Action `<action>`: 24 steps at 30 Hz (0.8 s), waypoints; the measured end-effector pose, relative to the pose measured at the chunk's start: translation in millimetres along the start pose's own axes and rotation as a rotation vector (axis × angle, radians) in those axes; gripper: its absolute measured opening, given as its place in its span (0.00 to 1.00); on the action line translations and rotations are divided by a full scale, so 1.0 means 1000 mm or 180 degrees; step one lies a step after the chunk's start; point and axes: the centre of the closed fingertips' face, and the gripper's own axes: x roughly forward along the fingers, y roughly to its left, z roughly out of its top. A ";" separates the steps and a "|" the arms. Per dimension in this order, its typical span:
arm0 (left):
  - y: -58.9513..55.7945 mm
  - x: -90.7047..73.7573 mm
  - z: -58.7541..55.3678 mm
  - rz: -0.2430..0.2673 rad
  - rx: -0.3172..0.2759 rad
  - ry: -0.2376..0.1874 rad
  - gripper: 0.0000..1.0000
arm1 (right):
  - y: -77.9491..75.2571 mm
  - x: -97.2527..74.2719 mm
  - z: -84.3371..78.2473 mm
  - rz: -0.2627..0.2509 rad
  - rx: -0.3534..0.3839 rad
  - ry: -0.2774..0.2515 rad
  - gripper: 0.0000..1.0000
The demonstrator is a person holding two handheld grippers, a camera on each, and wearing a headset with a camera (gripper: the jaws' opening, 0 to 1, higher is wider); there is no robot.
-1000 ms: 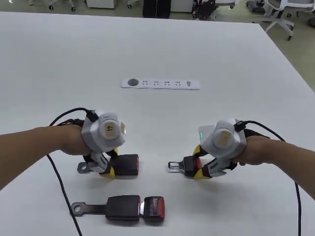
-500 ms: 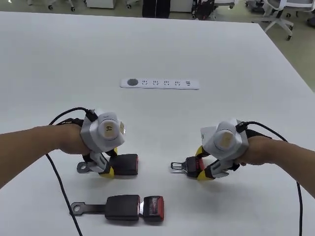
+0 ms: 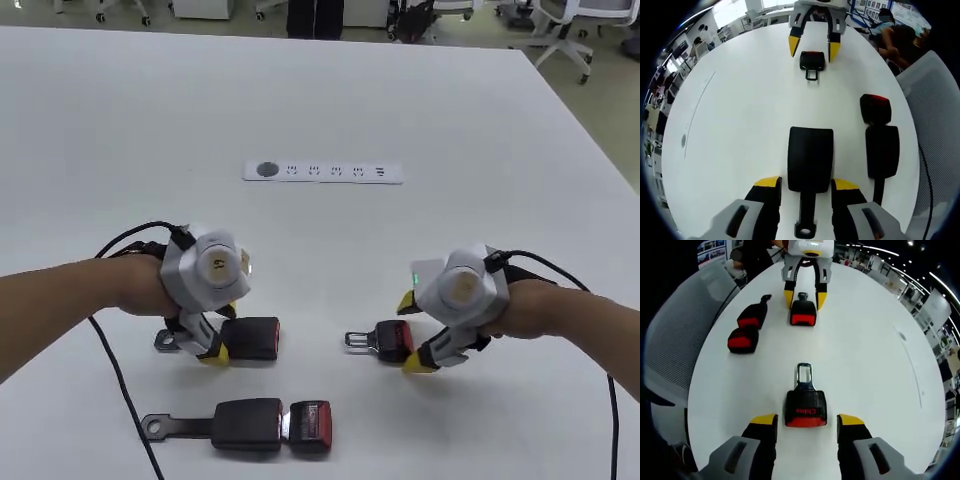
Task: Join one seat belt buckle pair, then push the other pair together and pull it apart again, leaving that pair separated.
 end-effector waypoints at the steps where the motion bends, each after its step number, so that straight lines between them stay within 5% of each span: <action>1: 0.002 -0.002 -0.001 0.0018 -0.0041 -0.0031 0.40 | 0.000 -0.002 0.000 -0.0006 0.0001 -0.0006 0.46; 5: -0.002 -0.013 0.001 0.0029 -0.0195 -0.0116 0.42 | 0.001 -0.008 -0.004 -0.0031 0.0011 -0.0024 0.48; 16: -0.014 -0.025 -0.022 0.0070 -0.0563 -0.0297 0.49 | 0.012 -0.025 -0.014 -0.0124 0.0197 -0.0064 0.57; 24: -0.021 -0.037 -0.034 0.0205 -0.0854 -0.0552 0.59 | 0.021 -0.029 -0.020 -0.0225 0.0439 -0.0206 0.63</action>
